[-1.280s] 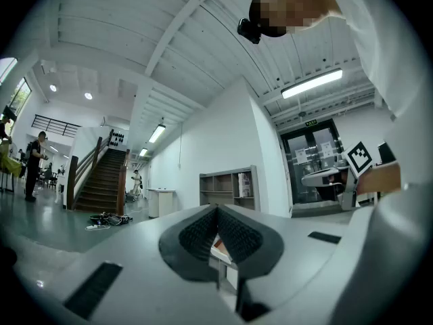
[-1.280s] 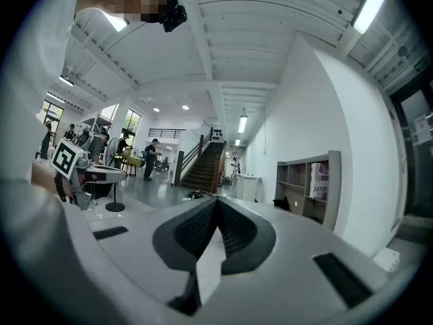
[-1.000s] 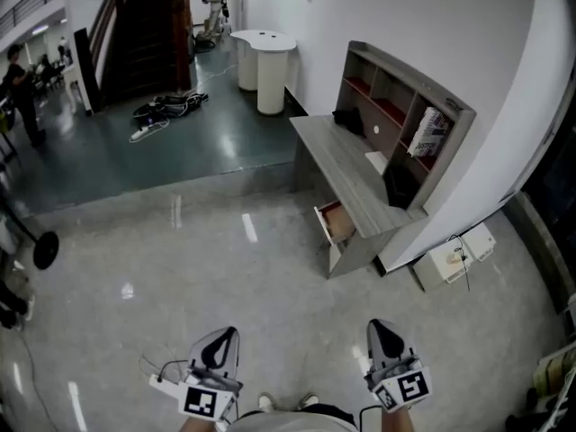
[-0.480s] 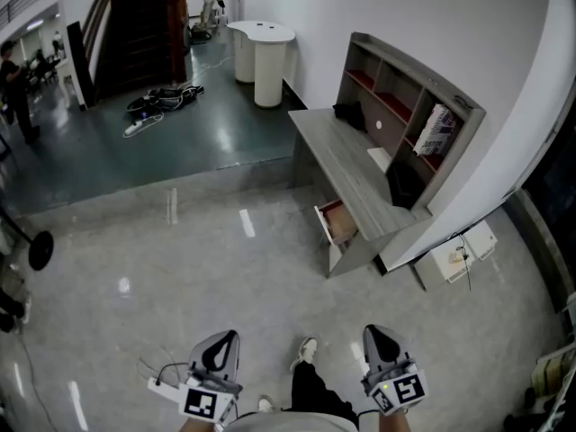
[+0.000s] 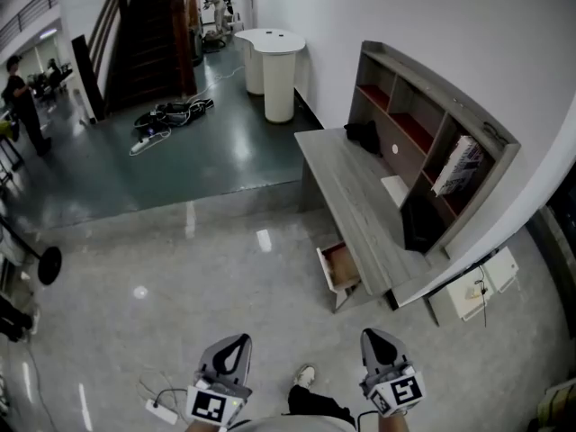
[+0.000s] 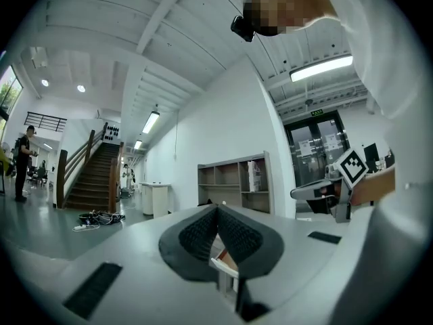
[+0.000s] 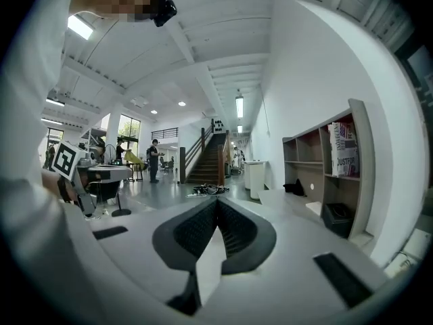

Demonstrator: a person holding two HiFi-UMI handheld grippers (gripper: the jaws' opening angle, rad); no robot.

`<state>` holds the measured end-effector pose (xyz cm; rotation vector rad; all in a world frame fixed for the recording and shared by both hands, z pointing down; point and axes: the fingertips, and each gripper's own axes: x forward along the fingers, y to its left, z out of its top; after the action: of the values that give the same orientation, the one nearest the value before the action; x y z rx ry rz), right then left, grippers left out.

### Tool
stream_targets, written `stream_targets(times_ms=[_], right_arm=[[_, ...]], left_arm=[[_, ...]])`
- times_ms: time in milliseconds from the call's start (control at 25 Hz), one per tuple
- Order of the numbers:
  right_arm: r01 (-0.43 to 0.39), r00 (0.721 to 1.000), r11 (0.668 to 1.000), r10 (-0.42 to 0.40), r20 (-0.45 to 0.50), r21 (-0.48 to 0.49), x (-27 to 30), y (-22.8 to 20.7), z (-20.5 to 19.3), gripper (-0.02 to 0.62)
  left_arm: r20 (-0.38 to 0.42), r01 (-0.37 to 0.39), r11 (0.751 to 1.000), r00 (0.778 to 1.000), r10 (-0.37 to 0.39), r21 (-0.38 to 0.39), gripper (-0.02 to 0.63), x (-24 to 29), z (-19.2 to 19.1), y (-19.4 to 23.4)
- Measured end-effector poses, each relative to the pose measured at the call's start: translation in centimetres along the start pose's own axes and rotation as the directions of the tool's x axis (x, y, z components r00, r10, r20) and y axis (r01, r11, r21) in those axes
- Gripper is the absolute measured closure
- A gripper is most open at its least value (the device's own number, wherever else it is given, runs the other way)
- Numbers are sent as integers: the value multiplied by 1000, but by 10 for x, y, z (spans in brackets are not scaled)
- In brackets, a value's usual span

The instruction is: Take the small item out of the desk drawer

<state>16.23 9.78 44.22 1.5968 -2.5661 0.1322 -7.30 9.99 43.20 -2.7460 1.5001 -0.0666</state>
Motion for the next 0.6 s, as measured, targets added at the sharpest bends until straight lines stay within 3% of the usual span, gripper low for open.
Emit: stream_targets(times_ms=[280, 600], right_arm=[[-17, 1000, 1000, 17, -7, -6, 70, -96, 11, 574], [-51, 998, 999, 52, -48, 14, 115, -113, 3, 574]], left_arm=[[28, -30, 999, 999, 29, 19, 589, 109, 27, 14], [-8, -59, 998, 998, 59, 8, 589, 146, 17, 43]])
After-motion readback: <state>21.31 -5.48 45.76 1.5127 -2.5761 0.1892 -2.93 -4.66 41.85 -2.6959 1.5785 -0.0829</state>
